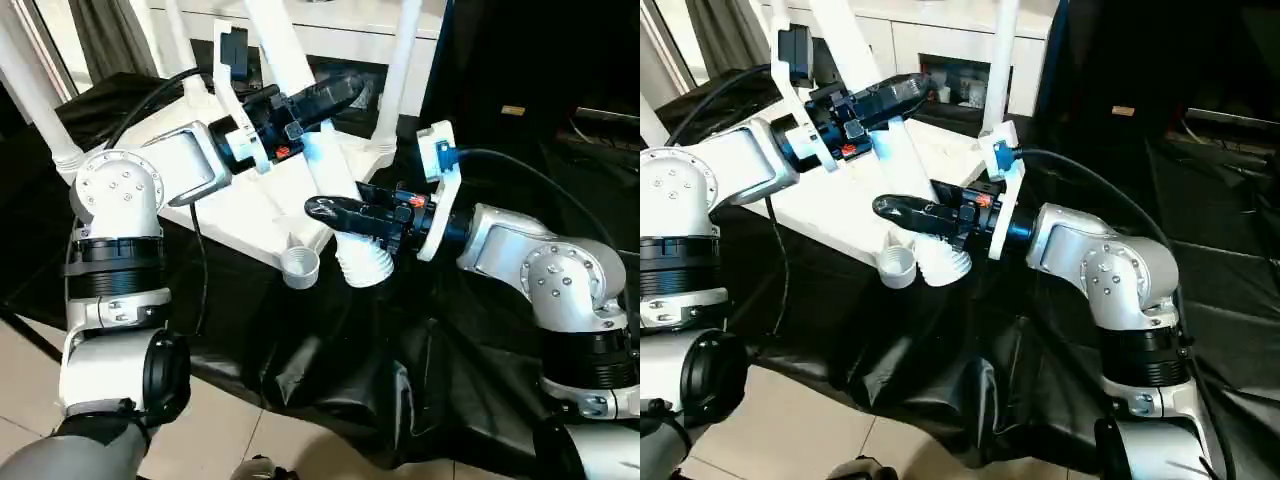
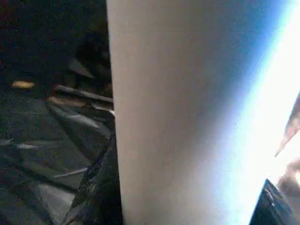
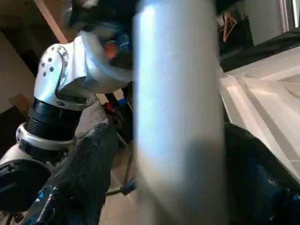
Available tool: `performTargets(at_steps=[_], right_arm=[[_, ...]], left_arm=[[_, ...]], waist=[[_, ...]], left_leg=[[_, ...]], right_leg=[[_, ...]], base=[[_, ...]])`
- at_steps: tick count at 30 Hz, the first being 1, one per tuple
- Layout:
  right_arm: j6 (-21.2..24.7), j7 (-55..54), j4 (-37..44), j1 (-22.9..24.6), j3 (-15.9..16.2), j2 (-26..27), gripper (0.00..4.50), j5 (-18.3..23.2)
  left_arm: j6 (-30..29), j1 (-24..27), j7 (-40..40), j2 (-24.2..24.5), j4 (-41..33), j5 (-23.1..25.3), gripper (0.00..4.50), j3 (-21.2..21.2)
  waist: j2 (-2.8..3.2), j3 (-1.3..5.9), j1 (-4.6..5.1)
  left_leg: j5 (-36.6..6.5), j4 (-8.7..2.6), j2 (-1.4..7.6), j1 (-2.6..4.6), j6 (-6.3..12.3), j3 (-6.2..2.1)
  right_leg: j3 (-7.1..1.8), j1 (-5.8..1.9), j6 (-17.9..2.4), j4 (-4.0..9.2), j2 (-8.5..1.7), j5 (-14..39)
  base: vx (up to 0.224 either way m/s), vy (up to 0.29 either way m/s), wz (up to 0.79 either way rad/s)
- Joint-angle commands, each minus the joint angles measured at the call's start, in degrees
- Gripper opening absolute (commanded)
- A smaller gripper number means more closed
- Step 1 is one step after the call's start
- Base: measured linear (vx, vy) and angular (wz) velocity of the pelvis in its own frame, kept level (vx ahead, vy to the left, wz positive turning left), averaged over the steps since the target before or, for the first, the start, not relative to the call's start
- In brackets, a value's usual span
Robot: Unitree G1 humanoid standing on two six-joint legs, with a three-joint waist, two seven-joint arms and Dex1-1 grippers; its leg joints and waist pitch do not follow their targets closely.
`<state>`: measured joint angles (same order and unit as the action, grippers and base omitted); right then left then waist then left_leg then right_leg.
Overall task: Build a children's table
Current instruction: Pick table leg
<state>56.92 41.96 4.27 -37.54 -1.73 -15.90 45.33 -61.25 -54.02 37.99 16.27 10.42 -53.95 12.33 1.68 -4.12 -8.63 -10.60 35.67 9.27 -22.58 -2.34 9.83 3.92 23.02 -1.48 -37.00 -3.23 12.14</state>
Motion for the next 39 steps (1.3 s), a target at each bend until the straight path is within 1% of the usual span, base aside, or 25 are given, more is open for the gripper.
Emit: performTargets(at_steps=[1, 3, 6, 7, 10, 11, 13, 17, 18, 21, 23, 25, 26, 29, 31, 32, 33, 35, 36, 39], right_arm=[[0.76, 0.24, 0.84, -0.87, 0.44, -0.3, 3.41, 0.64], [0.81, 0.89, 0.85, -0.95, 0.91, -0.82, 3.41, 0.53], [1.0, 1.67, 1.17, -0.94, 1.41, -1.34, 3.41, 0.59], [1.16, 2.06, 1.43, -0.88, 1.61, -1.55, 3.41, 0.7], [1.49, 3.4, 2.26, -0.6, 2.42, -2.38, 3.41, 0.9], [1.59, 3.8, 2.45, -0.49, 2.62, -2.61, 3.41, 0.99], [1.67, 4.75, 2.74, -0.24, 3.14, -3.09, 3.41, 1.08], [1.64, 6.33, 3.38, 0.21, 4.05, -3.72, 3.41, 1.59], [1.69, 6.47, 3.55, 0.29, 4.14, -3.71, 3.12, 1.73], [1.88, 6.86, 4.23, 0.71, 4.48, -3.64, 3.05, 2.15], [1.68, 7.24, 4.43, 0.97, 4.89, -3.8, 2.74, 2.12], [1.59, 7.58, 4.53, 1.14, 5.16, -3.91, 2.66, 2.16], [1.46, 8.13, 4.83, 1.45, 5.58, -4.06, 2.55, 2.2], [1.36, 8.38, 5.25, 1.78, 5.83, -4.06, 2.24, 2.26], [1.26, 8.18, 5.37, 1.9, 5.83, -3.92, 2.19, 2.15], [0.86, 7.79, 5.33, 1.99, 6.0, -3.77, 2.08, 1.61], [0.38, 7.42, 5.23, 2.06, 6.18, -3.67, 1.98, 0.98], [-1.0, 6.35, 4.92, 2.23, 6.49, -3.31, 1.93, -0.59], [-2.7, 5.1, 4.51, 2.33, 6.66, -2.75, 1.91, -2.1], [-4.7, 3.72, 3.96, 2.37, 6.82, -2.01, 1.89, -3.78]], left_arm=[[0.89, 0.48, 4.63, 1.25, -2.67, 0.38, 1.73, -1.95], [1.17, 0.99, 8.74, 2.73, -3.65, 0.31, 1.73, -3.34], [1.29, 1.37, 12.44, 4.16, -4.7, 0.07, 1.73, -4.46], [1.49, 1.45, 13.56, 4.57, -4.87, -0.06, 1.73, -4.77], [2.57, 1.7, 16.85, 5.76, -5.07, 0.3, 1.73, -6.01], [2.86, 1.81, 17.89, 6.02, -5.11, 0.36, 1.73, -6.33], [3.2, 1.9, 19.03, 6.31, -5.14, 0.54, 1.73, -6.81], [3.8, 1.99, 20.33, 6.48, -5.11, 0.71, 1.73, -7.23], [3.79, 2.0, 20.36, 6.48, -5.11, 0.69, 1.73, -7.2], [4.16, 1.98, 20.98, 6.69, -4.94, 0.72, 1.73, -7.4], [4.39, 1.98, 21.23, 6.74, -4.81, 0.71, 1.73, -7.5], [4.49, 1.99, 21.35, 6.69, -4.73, 0.77, 1.73, -7.49], [4.61, 2.03, 21.43, 6.55, -4.66, 0.96, 1.73, -7.48], [4.63, 2.1, 21.27, 6.32, -4.63, 1.06, 1.73, -7.4], [4.73, 2.06, 21.16, 6.2, -4.47, 1.24, 1.73, -7.38], [4.91, 2.01, 20.79, 5.99, -4.18, 1.44, 1.73, -7.26], [5.24, 2.02, 20.42, 5.88, -4.03, 1.79, 1.73, -7.28], [6.06, 2.12, 19.57, 5.64, -3.76, 2.64, 1.73, -7.39], [6.69, 2.34, 18.74, 5.36, -3.7, 3.16, 1.73, -7.28], [7.47, 2.54, 17.42, 4.97, -3.48, 3.9, 1.73, -7.06]], waist=[[0.05, 4.96, -0.11], [0.09, 4.8, -0.06], [0.21, 4.82, 0.0], [0.15, 4.84, 0.11], [0.17, 4.86, 0.0], [0.17, 4.88, 0.02], [0.07, 4.91, 0.03], [0.07, 4.92, 0.04], [0.09, 4.92, 0.01], [0.12, 4.96, 0.02], [0.06, 4.97, 0.04], [0.05, 4.96, -0.01], [0.2, 4.99, -0.04], [0.15, 4.97, -0.03], [0.14, 4.99, -0.02], [0.25, 4.98, -0.03], [0.12, 4.99, -0.03], [0.13, 5.03, -0.07], [0.25, 5.02, -0.06], [0.26, 5.04, 0.07]], left_leg=[[-3.68, -3.9, 3.6, 0.96, -0.83, -1.64], [-4.89, -3.97, 3.5, 1.0, -0.84, -1.6], [-5.72, -4.03, 3.59, 1.13, -1.46, -1.64], [-5.61, -4.09, 3.65, 1.13, -1.59, -1.63], [-5.45, -4.02, 3.55, 1.17, -1.46, -1.6], [-5.11, -4.02, 3.55, 1.08, -1.52, -1.56], [-4.74, -3.99, 3.53, 1.02, -1.41, -1.55], [-4.92, -3.91, 3.5, 0.97, -1.38, -1.53], [-4.97, -3.89, 3.49, 0.96, -1.35, -1.53], [-4.76, -3.88, 3.57, 0.99, -1.22, -1.58], [-4.7, -3.88, 3.53, 1.0, -1.18, -1.55], [-4.82, -3.85, 3.49, 0.93, -1.13, -1.52], [-4.82, -3.83, 3.56, 0.99, -1.11, -1.57], [-5.1, -3.85, 3.55, 1.0, -1.18, -1.57], [-4.95, -3.87, 3.59, 1.0, -1.22, -1.61], [-5.0, -3.85, 3.56, 1.0, -1.26, -1.6], [-4.94, -3.84, 3.53, 0.98, -1.24, -1.58], [-4.69, -3.77, 3.48, 0.92, -1.27, -1.56], [-4.67, -3.77, 3.49, 0.92, -1.29, -1.59], [-4.75, -3.85, 3.61, 0.96, -1.51, -1.65]], right_leg=[[-3.4, -3.31, -10.13, 4.18, -5.53, 4.18], [-3.41, -3.34, -10.0, 4.44, -5.54, 5.28], [-3.4, -3.32, -9.62, 4.47, -5.58, 6.71], [-3.45, -3.32, -9.56, 4.4, -5.49, 6.46], [-3.46, -3.23, -9.64, 4.38, -5.49, 6.05], [-3.47, -3.3, -9.64, 4.25, -5.47, 5.66], [-3.45, -3.37, -9.69, 4.19, -5.46, 5.1], [-3.43, -3.45, -9.98, 4.23, -5.51, 5.22], [-3.45, -3.43, -10.03, 4.25, -5.54, 5.38], [-3.4, -3.38, -10.24, 4.13, -5.45, 4.83], [-3.39, -3.39, -10.38, 4.11, -5.45, 4.75], [-3.42, -3.45, -10.36, 4.18, -5.49, 4.98], [-3.4, -3.43, -10.39, 4.14, -5.52, 5.12], [-3.38, -3.42, -10.44, 4.2, -5.48, 5.33], [-3.37, -3.44, -10.33, 4.15, -5.48, 5.28], [-3.37, -3.41, -10.44, 4.18, -5.48, 5.28], [-3.38, -3.46, -10.43, 4.17, -5.48, 5.15], [-3.4, -3.45, -10.24, 4.23, -5.54, 4.95], [-3.4, -3.48, -10.24, 4.18, -5.54, 4.96], [-3.33, -3.35, -10.29, 4.07, -5.48, 4.48]], base=[[0.0, 0.0, 0.0], [0.0, 0.0, 0.0], [0.0, 0.0, 0.0], [0.0, 0.0, 0.0], [0.0, 0.0, 0.0], [0.0, 0.0, 0.0], [0.0, 0.0, 0.0], [0.0, 0.0, 0.0], [0.0, 0.0, 0.0], [0.0, 0.0, 0.0], [0.0, 0.0, 0.0], [0.0, 0.0, 0.0], [0.0, 0.0, 0.0], [0.0, 0.0, 0.0], [0.0, 0.0, 0.0], [0.0, 0.0, 0.0], [0.0, 0.0, 0.0], [0.0, 0.0, 0.0], [0.0, 0.0, 0.0], [0.0, 0.0, 0.0]])
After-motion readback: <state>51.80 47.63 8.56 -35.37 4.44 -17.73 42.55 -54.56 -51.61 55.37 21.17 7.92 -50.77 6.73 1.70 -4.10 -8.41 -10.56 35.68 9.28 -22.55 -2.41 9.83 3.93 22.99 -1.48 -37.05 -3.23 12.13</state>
